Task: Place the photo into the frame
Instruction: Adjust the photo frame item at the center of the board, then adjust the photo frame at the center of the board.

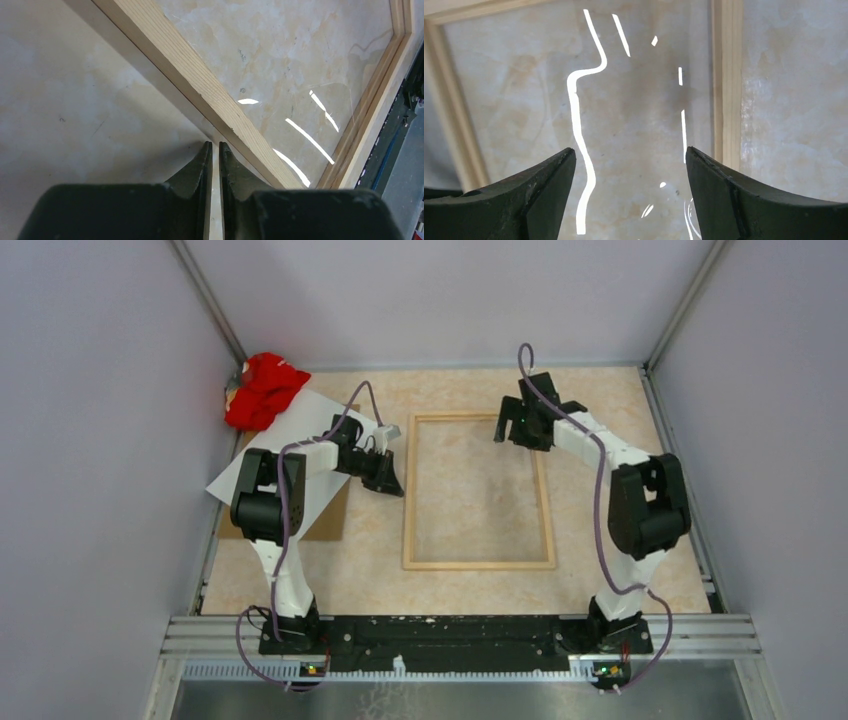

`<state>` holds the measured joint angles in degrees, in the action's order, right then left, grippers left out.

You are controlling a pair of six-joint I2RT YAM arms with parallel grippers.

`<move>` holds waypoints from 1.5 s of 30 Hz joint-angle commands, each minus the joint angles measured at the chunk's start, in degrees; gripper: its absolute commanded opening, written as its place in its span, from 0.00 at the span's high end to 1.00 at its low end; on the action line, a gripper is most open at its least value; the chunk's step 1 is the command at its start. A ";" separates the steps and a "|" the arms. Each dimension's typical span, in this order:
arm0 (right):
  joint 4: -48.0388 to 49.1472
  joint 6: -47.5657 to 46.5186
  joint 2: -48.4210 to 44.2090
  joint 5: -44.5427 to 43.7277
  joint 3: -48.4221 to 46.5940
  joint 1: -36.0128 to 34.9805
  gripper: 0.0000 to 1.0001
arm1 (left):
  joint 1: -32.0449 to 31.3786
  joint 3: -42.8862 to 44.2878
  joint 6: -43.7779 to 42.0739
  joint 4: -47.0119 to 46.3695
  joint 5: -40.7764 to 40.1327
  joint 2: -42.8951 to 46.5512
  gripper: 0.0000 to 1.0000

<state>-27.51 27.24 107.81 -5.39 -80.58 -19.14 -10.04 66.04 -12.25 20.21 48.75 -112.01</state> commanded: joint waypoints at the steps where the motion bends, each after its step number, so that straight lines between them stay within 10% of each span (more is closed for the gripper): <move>1: 1.15 1.07 -11.28 3.25 3.33 -1.77 0.19 | 0.37 0.94 -1.94 0.75 0.64 2.93 0.84; 16: -0.13 6.32 -30.82 5.27 33.55 -3.39 0.24 | 0.29 1.04 -2.64 1.85 1.98 3.22 0.83; 45: -1.27 8.56 -25.60 2.39 35.88 -6.34 0.27 | -1.73 0.66 -2.82 0.71 0.79 1.48 0.83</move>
<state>-28.10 35.27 80.14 0.12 -42.89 -24.14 -11.40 66.04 -13.65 22.22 48.77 -111.59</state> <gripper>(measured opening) 0.729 0.165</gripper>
